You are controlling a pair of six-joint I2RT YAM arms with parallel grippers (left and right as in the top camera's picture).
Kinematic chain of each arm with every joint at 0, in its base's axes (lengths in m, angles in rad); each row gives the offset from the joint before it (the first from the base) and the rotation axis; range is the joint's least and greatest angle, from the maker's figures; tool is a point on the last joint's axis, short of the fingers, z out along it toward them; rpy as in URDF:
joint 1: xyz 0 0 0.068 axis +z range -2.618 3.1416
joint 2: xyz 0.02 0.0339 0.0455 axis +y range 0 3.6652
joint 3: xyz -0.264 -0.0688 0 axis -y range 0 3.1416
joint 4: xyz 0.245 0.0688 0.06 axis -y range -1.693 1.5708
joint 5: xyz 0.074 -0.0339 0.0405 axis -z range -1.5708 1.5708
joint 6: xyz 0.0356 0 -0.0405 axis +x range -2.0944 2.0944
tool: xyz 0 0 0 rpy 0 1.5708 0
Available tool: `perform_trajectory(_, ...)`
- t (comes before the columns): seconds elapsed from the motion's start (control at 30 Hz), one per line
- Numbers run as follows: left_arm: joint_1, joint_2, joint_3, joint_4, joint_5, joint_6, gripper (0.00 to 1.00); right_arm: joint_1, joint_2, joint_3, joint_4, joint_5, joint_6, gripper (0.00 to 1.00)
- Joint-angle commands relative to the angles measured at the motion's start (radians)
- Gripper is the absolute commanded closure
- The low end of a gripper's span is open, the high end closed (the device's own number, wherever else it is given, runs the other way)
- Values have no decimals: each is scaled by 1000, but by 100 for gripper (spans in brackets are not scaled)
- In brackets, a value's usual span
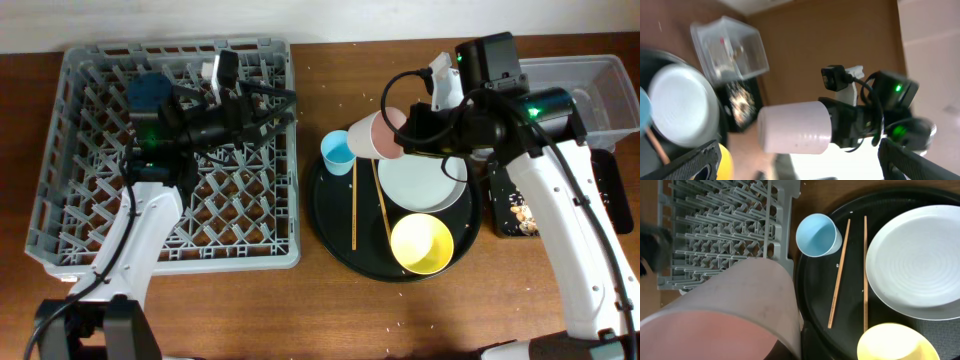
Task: Sort waste into correct bins and load items into the dishwasher rack
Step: 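Place the pink cup upside down in the rack with the left gripper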
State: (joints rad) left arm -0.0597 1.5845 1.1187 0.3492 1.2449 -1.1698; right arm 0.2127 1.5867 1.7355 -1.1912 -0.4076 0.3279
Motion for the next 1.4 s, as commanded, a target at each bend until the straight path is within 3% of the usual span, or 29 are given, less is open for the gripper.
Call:
perform_trajectory(0.0, 2, 14, 10, -51, 25, -229, 1, -4, -7, 2, 58, -33, -13, 96)
perform_trajectory(0.13, -6, 20, 9, -52, 16, -227, 1, -4, 125, -69, 400, -463, -27, 96)
perform_trajectory(0.27, -64, 20, 8, -56, 12, 13, 1, -3, 288, -69, 600, -815, -66, 96)
perform_trajectory(0.33, -75, 20, 8, -63, 16, 59, 1, -6, 299, -68, 676, -839, -66, 96)
perform_trajectory(0.47, -75, 21, 8, -105, -4, 64, 1, -36, 299, -69, 674, -931, -67, 96)
perform_trajectory(0.63, -75, 21, 8, -105, -11, -11, 2, 5, 306, -150, 661, -897, -93, 96)
perform_trajectory(0.77, -76, 21, 8, -105, -10, -27, 22, 43, 322, -150, 700, -854, -87, 96)
perform_trajectory(0.8, -77, 21, 8, -105, -9, -26, 24, 55, 322, -150, 726, -838, -71, 96)
perform_trajectory(0.87, -77, 21, 8, -105, -6, -26, 40, 55, 322, -150, 758, -817, -38, 96)
perform_trajectory(0.93, -77, 21, 8, -104, 1, -26, 49, 55, 322, -150, 762, -792, -32, 96)
perform_trajectory(0.97, -77, 21, 8, -105, 5, -26, 58, 55, 322, -150, 762, -784, -32, 89)
perform_trajectory(1.0, -77, 21, 8, -104, 5, -26, 62, 54, 322, -150, 762, -784, -32, 55)
perform_trajectory(1.03, -71, 21, 8, -96, 5, -25, 64, 43, 322, -150, 762, -784, -36, 42)
perform_trajectory(1.07, -43, 20, 8, -73, 6, -4, 70, 10, 322, -150, 760, -784, -35, 39)
perform_trajectory(1.13, 23, 20, 8, -63, 8, 87, 64, -77, 322, -150, 744, -784, -35, 37)
perform_trajectory(1.2, 88, 20, 8, -48, -2, 261, 70, -189, 292, -148, 613, -755, -160, 33)
perform_trajectory(1.23, 109, 20, 8, -58, -51, 308, 81, -227, 232, -145, 462, -600, -265, 30)
perform_trajectory(1.27, 110, 20, 8, -82, -93, 328, 81, -232, 201, -137, 396, -507, -298, 29)
perform_trajectory(1.33, 110, 20, 39, -351, -263, 500, 81, -211, 101, -79, 197, -163, -337, 25)
perform_trajectory(1.37, 109, 20, 116, -607, -369, 637, 81, -185, 72, -48, 127, -42, -339, 25)
